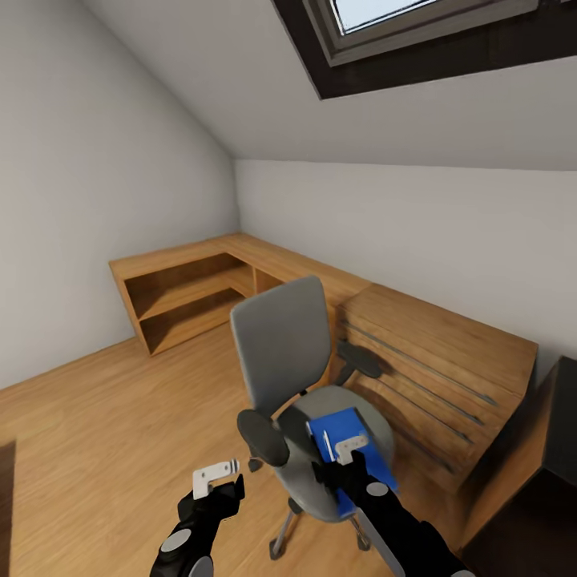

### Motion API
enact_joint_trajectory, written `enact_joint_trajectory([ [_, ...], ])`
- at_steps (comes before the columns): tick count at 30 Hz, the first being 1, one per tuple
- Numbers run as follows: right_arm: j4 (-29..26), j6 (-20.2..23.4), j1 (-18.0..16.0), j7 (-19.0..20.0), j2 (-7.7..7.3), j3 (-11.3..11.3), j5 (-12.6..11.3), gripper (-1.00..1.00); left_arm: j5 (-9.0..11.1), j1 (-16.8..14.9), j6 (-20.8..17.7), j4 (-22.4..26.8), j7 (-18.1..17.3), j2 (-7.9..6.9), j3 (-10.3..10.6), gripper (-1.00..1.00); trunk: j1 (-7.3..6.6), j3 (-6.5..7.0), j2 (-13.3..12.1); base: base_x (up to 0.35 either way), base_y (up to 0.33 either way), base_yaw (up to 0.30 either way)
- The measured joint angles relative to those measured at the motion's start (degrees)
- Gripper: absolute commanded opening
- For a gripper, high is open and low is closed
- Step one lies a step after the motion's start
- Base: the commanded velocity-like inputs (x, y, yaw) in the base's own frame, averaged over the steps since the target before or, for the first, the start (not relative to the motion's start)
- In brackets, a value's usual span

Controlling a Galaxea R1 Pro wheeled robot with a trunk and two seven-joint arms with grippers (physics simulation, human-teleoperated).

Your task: In the bedroom, organize the workspace by keeping the computer under the desk, ensuring the monitor is on the desk, placing the keyboard on the desk next to the monitor, placing the mouse on the desk next to the keyboard, moving the folder from the swivel chair onto the desk next to the mouse, stacking the notebook on top of the folder with the pen on top of the notebook, and positioning the swivel chair next to the desk.

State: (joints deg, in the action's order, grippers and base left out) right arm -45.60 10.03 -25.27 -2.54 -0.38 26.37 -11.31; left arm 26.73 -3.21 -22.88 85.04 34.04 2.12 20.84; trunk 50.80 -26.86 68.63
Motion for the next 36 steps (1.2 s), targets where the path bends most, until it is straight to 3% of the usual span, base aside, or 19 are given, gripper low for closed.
enact_joint_trajectory([
  [13, 0.0, -0.1, 0.0, -2.6, -0.02, -0.1, 0.1, 1.00, 0.3, 0.0, 2.2, 0.5, -0.2, -0.05, -2.2, 1.00, 0.03, 0.00, 0.0, 0.078, -0.003, 0.000],
  [14, 0.0, -0.1, 0.0, -2.7, -0.02, -0.1, 0.1, 1.00, 0.3, 0.0, 2.1, 0.6, -0.2, -0.05, -2.9, 1.00, 0.24, -0.17, 0.4, 0.002, 0.000, 0.000],
  [15, 0.0, -0.1, 0.0, -2.7, -0.03, -0.1, 0.1, 1.00, 0.4, 0.0, 2.1, 0.8, -0.2, 0.06, -5.9, 1.00, 0.46, -0.35, 0.8, 0.002, 0.000, 0.000],
  [20, -0.2, -0.2, 0.0, -2.8, -0.09, -0.1, 0.1, 1.00, 0.6, 0.0, 2.0, 0.9, -0.4, 0.27, -10.6, 1.00, 1.56, -1.25, 2.8, 0.000, 0.000, 0.000],
  [36, -0.4, -0.4, 0.0, -2.8, -0.24, -0.1, 0.3, 1.00, 0.6, 0.0, 1.9, 0.9, -0.4, 0.34, -11.6, 1.00, 5.08, -4.13, 9.2, 0.000, 0.000, 0.000],
])
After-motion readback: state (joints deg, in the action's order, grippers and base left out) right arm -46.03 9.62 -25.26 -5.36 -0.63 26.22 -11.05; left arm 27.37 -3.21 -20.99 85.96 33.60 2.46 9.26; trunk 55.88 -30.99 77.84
